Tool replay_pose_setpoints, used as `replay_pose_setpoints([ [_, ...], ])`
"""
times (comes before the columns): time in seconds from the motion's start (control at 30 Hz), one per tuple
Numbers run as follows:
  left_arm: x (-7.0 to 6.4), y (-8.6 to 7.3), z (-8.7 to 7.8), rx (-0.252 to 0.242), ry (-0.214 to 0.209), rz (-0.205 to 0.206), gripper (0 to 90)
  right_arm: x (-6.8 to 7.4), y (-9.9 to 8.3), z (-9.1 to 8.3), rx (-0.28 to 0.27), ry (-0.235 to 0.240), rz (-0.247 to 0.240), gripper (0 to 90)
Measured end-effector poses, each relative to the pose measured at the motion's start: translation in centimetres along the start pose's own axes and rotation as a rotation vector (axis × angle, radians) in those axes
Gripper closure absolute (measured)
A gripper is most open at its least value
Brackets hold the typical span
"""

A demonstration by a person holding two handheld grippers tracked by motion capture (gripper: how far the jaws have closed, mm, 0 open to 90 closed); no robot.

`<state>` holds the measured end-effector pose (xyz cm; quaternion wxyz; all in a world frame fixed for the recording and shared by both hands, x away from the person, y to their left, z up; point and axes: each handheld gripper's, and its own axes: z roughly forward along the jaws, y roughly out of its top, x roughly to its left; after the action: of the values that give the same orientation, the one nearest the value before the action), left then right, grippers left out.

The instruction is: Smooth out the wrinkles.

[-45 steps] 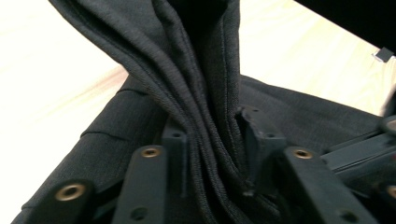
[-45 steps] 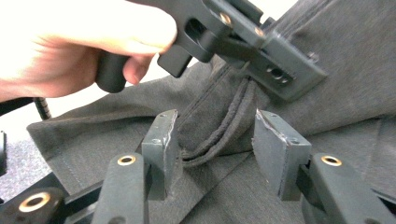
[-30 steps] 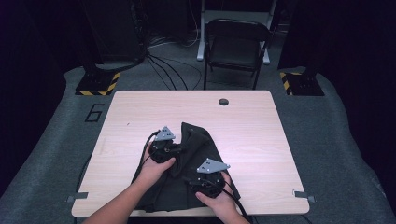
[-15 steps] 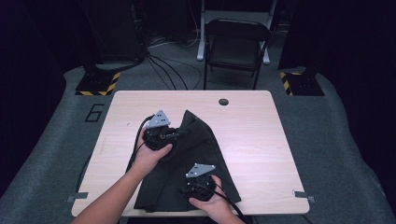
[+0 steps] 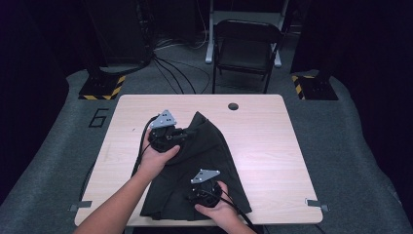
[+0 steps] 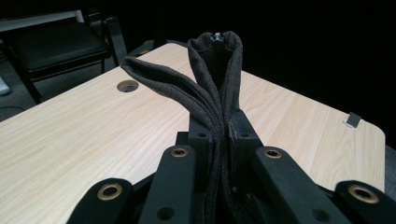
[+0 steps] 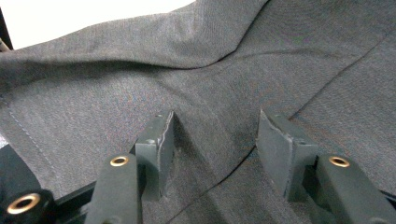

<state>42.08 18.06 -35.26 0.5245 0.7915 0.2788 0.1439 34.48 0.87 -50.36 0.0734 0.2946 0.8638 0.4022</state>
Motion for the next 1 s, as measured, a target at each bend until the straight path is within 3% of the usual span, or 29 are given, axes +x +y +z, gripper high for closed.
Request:
replay_pose_setpoints([
  [0.33, 0.0, 0.6, 0.0, -0.021, 0.006, 0.004, 82.5, -0.2, 0.1, 0.6, 0.020, -0.003, 0.019, 46.4],
  [0.37, 0.0, 0.6, -0.1, -0.019, 0.005, 0.004, 82.5, -0.5, 0.2, 0.6, 0.018, -0.018, -0.012, 46.4],
  [0.87, 0.1, 1.1, -0.4, -0.040, 0.014, 0.015, 82.4, -1.4, 0.7, 1.4, 0.002, -0.050, -0.009, 46.4],
  [0.93, 0.2, 1.1, -0.5, -0.044, 0.017, 0.016, 82.4, -1.6, 0.8, 1.4, 0.021, -0.057, -0.015, 46.4],
  [1.0, 0.2, 1.1, -0.6, -0.044, 0.015, 0.012, 82.4, -1.6, 0.9, 1.4, 0.019, -0.043, -0.017, 46.4],
])
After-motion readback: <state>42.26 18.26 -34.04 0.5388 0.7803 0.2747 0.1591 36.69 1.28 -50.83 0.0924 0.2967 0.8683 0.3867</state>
